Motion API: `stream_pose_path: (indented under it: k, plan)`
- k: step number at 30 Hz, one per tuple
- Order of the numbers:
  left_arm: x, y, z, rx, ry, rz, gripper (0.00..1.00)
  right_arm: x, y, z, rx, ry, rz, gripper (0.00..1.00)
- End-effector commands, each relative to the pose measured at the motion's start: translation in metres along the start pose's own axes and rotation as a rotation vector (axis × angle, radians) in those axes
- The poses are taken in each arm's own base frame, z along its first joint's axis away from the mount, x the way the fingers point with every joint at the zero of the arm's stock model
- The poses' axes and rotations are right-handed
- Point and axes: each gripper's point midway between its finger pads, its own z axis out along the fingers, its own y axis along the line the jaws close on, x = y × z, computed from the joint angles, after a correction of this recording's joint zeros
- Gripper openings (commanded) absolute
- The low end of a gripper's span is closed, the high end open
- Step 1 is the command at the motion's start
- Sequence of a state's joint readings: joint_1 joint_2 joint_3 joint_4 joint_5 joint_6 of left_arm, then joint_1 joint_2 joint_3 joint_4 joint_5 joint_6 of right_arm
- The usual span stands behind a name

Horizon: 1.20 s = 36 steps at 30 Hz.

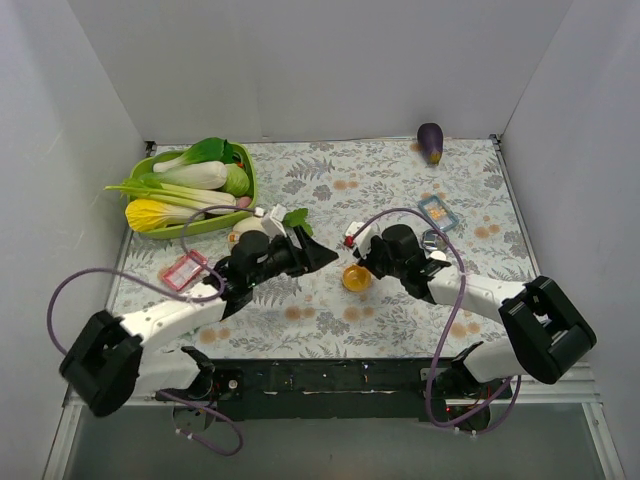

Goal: Sort the pills into containers

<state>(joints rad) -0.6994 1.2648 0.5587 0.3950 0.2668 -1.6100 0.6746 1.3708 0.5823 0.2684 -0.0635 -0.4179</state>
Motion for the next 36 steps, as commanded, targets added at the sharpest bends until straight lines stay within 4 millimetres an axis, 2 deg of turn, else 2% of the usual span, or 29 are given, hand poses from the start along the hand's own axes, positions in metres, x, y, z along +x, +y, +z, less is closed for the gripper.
stream_pose_path:
  k: [1, 2, 3, 4, 7, 8, 9, 11, 12, 15, 16, 17, 18, 19, 21, 22, 24, 25, 28, 29, 31, 32, 33, 34, 35, 36]
  plan:
    - [-0.048, 0.007, -0.052, -0.195, -0.218, 0.17, 0.7, -0.036, -0.016, 0.006, 0.015, -0.087, -0.005, 0.22]
    - [-0.052, 0.01, -0.062, -0.224, -0.244, 0.183, 0.74, -0.041, -0.018, 0.006, 0.015, -0.094, -0.003, 0.26]
    - [-0.061, 0.002, -0.079, -0.22, -0.304, 0.194, 0.77, -0.043, -0.018, 0.006, 0.006, -0.097, -0.002, 0.32]
    - [-0.057, 0.013, -0.088, -0.271, -0.293, 0.202, 0.79, -0.041, -0.017, 0.006, -0.004, -0.085, 0.002, 0.41]
    - [-0.056, 0.02, -0.114, -0.322, -0.313, 0.218, 0.84, -0.049, -0.021, 0.005, -0.018, -0.089, 0.012, 0.56]
    - [-0.056, 0.023, -0.12, -0.343, -0.315, 0.226, 0.84, -0.048, -0.021, 0.005, -0.027, -0.078, 0.019, 0.58]
    - [-0.058, 0.023, -0.125, -0.362, -0.319, 0.23, 0.84, -0.055, -0.023, 0.003, -0.026, -0.091, 0.022, 0.6]
    - [-0.056, 0.034, -0.136, -0.433, -0.315, 0.236, 0.85, -0.06, -0.026, -0.002, -0.035, -0.086, 0.035, 0.64]
    - [-0.058, 0.034, -0.139, -0.445, -0.32, 0.239, 0.86, -0.075, -0.03, -0.006, -0.046, -0.108, 0.033, 0.67]
    - [-0.06, 0.042, -0.147, -0.503, -0.325, 0.254, 0.88, -0.103, -0.026, -0.026, -0.162, -0.108, -0.016, 0.7]
    - [-0.062, 0.045, -0.15, -0.528, -0.334, 0.257, 0.91, -0.112, -0.027, -0.034, -0.192, -0.125, -0.093, 0.74]
    - [-0.063, 0.05, -0.152, -0.557, -0.336, 0.257, 0.93, -0.124, -0.019, -0.045, -0.272, -0.153, -0.126, 0.75]
    - [-0.063, 0.056, -0.154, -0.59, -0.343, 0.248, 0.95, -0.117, -0.01, -0.056, -0.34, -0.107, -0.145, 0.77]
    - [-0.062, 0.063, -0.159, -0.637, -0.335, 0.247, 0.98, -0.139, -0.018, -0.07, -0.344, -0.146, -0.183, 0.79]
    - [-0.066, 0.077, -0.165, -0.724, -0.353, 0.241, 0.98, -0.15, -0.011, -0.086, -0.432, -0.189, -0.245, 0.83]
    - [-0.066, 0.078, -0.167, -0.74, -0.357, 0.237, 0.98, -0.147, -0.005, -0.101, -0.494, -0.151, -0.226, 0.84]
    - [-0.07, 0.081, -0.166, -0.759, -0.367, 0.245, 0.98, -0.145, 0.012, -0.116, -0.611, -0.166, -0.235, 0.84]
    - [-0.073, 0.081, -0.165, -0.763, -0.378, 0.253, 0.98, -0.132, 0.025, -0.127, -0.69, -0.125, -0.192, 0.84]
    - [-0.085, 0.092, -0.16, -0.818, -0.392, 0.263, 0.98, -0.121, 0.049, -0.141, -0.799, -0.143, -0.134, 0.84]
    - [-0.092, 0.1, -0.162, -0.851, -0.4, 0.267, 0.98, -0.111, 0.059, -0.142, -0.833, -0.142, -0.104, 0.84]
    - [-0.1, 0.116, -0.154, -0.898, -0.376, 0.256, 0.98, -0.11, 0.063, -0.145, -0.819, -0.162, -0.09, 0.85]
    - [-0.108, 0.126, -0.157, -0.931, -0.38, 0.253, 0.98, -0.113, 0.061, -0.141, -0.796, -0.191, -0.101, 0.85]
    - [-0.112, 0.132, -0.156, -0.944, -0.377, 0.249, 0.98, -0.103, 0.064, -0.138, -0.788, -0.181, -0.084, 0.85]
    - [-0.118, 0.133, -0.15, -0.923, -0.381, 0.249, 0.98, -0.105, 0.066, -0.141, -0.771, -0.188, -0.055, 0.85]
    - [-0.124, 0.145, -0.15, -0.95, -0.381, 0.235, 0.98, -0.103, 0.066, -0.139, -0.759, -0.199, -0.044, 0.85]
    - [-0.128, 0.148, -0.148, -0.952, -0.376, 0.247, 0.98, -0.097, 0.069, -0.132, -0.75, -0.223, -0.044, 0.85]
